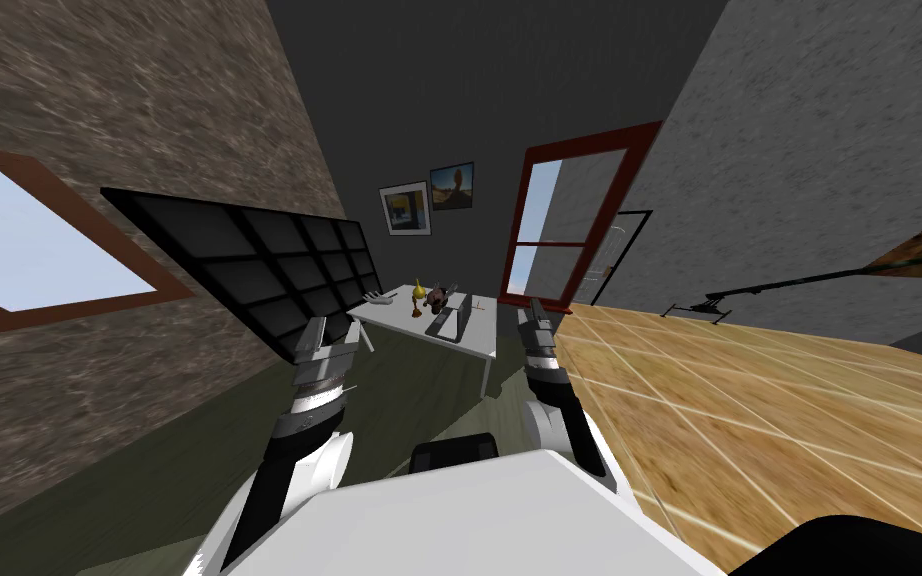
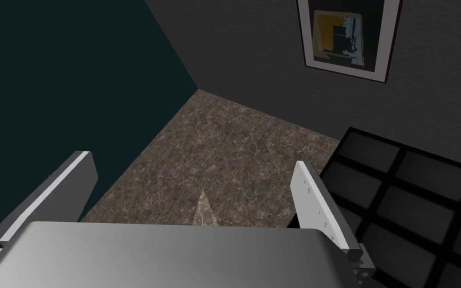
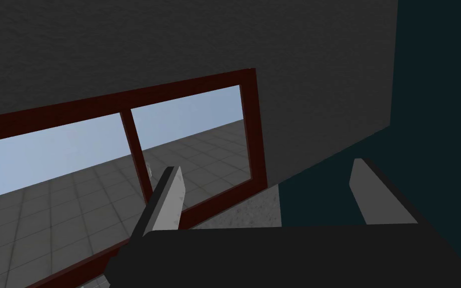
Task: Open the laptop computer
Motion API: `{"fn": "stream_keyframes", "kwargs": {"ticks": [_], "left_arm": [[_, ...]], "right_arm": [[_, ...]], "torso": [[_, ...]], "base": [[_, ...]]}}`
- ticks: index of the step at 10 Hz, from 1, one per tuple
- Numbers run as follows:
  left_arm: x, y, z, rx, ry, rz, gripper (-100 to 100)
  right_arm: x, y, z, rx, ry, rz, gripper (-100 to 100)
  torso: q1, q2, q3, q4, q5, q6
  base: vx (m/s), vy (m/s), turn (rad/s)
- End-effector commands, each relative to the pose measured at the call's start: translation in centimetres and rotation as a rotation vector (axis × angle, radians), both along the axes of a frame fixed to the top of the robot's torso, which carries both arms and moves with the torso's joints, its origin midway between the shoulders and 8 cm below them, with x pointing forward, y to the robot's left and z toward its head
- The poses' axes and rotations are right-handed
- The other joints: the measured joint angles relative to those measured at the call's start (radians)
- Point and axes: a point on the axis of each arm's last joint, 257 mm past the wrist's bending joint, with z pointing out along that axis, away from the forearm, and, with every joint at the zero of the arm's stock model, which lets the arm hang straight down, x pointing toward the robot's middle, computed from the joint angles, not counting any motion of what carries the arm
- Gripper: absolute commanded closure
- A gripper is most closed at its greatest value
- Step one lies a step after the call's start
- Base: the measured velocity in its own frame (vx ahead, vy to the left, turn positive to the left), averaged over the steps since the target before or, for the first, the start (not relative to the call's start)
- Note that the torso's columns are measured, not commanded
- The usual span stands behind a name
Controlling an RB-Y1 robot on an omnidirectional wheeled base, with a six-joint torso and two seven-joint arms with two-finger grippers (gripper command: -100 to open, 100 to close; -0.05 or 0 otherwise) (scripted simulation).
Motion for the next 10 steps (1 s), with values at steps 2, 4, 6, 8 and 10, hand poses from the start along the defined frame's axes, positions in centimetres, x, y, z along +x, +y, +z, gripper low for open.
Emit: {"fn": "stream_keyframes", "kwargs": {"ticks": [2, 4, 6, 8, 10], "left_arm": [[0.00, 0.00, 0.00, 0.000, 0.000, 0.000, 0], [0.00, 0.00, 0.01, 0.000, 0.000, 0.000, 0], [-0.01, 0.00, 0.01, 0.000, 0.000, 0.000, 0], [-0.01, 0.00, 0.01, 0.000, 0.000, 0.000, 0], [-0.01, 0.00, 0.02, 0.000, 0.000, 0.000, 0]], "right_arm": [[0.00, 0.00, 0.00, 0.000, 0.000, 0.000, 0], [0.00, 0.00, 0.01, 0.000, 0.000, 0.000, 0], [-0.01, 0.00, 0.01, 0.000, 0.000, 0.000, 0], [-0.01, 0.00, 0.02, 0.000, 0.000, 0.000, 0], [0.09, 0.30, -0.43, -0.050, 0.017, 0.010, -100]], "torso": [[0.000, 0.104, -0.209, 0.105, 0.000, 0.000], [0.000, 0.248, -0.497, 0.248, 0.000, 0.000], [0.000, 0.396, -0.792, 0.396, 0.000, 0.000], [0.000, 0.544, -1.087, 0.544, 0.000, 0.000], [0.000, 0.691, -1.382, 0.691, 0.000, 0.000]], "base": [[0.000, 0.000, 0.000], [0.000, 0.000, 0.000], [0.000, 0.000, 0.000], [0.000, 0.000, 0.000], [0.010, 0.008, -0.008]]}}
